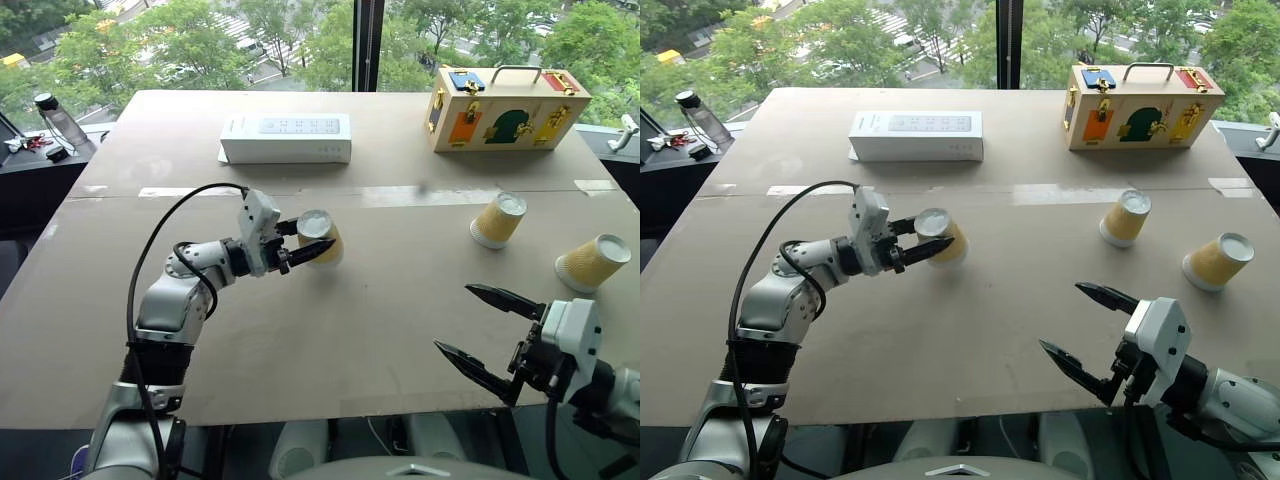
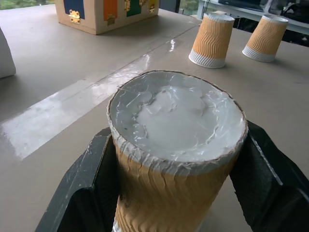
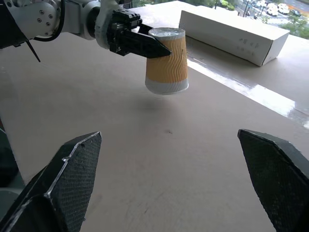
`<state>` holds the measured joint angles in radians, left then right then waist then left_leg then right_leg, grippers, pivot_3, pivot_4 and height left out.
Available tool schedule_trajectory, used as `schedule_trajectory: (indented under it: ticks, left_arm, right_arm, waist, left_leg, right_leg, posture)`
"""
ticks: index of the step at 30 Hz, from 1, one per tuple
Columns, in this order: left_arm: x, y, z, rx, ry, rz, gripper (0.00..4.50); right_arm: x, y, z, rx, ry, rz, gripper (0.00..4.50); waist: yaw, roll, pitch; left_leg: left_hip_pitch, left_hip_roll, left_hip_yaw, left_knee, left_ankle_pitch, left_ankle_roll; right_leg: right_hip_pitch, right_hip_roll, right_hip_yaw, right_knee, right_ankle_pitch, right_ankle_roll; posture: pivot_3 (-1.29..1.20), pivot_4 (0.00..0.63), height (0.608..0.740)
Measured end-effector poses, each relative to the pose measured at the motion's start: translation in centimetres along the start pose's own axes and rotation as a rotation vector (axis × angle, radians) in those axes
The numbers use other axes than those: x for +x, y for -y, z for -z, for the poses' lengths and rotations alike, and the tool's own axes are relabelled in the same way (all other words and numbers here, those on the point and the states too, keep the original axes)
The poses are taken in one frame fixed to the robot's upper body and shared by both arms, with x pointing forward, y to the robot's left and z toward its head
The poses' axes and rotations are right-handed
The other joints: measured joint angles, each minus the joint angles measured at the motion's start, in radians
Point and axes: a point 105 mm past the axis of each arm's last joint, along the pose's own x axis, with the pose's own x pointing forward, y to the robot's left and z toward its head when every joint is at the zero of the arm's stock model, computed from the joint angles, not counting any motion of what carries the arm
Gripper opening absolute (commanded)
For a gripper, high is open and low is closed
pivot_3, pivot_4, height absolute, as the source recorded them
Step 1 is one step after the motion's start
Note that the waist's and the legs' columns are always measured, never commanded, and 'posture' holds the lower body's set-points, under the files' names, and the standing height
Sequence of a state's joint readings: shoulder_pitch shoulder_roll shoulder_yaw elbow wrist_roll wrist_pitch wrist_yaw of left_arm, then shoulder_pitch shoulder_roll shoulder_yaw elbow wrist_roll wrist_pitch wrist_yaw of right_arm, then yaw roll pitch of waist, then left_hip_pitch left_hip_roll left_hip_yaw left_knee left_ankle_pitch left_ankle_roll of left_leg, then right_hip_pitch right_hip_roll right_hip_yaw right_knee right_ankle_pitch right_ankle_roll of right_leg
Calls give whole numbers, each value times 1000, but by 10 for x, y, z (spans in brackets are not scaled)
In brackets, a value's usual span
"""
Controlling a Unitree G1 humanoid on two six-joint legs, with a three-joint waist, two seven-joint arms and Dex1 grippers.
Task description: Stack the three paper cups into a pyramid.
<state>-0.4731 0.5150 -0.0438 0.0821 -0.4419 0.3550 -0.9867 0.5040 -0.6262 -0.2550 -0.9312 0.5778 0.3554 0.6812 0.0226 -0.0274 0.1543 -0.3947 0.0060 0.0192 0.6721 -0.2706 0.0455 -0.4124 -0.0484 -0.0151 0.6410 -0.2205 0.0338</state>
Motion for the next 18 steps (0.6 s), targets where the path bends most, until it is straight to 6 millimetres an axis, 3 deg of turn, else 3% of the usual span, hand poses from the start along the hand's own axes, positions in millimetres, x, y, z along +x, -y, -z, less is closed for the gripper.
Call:
schedule_trajectory:
  ticks: [5,18]
  left_arm:
    - [23,3,4,11,-21,62,2528]
    - [32,7,17,17,-57,95,2528]
  right_arm:
    - [-3,2,4,5,-13,65,4500]
    - [-8,5,7,5,-33,158,4500]
  waist:
    - [-12,0,0]
    - [-8,0,0]
  left_leg:
    - [0,1,1,0,0,0]
    - [0,1,0,0,0,0]
  right_leg:
    - [-1,2,1,0,0,0]
    - [0,1,1,0,0,0]
  posture:
    - [0,150,740]
    - [0,150,740]
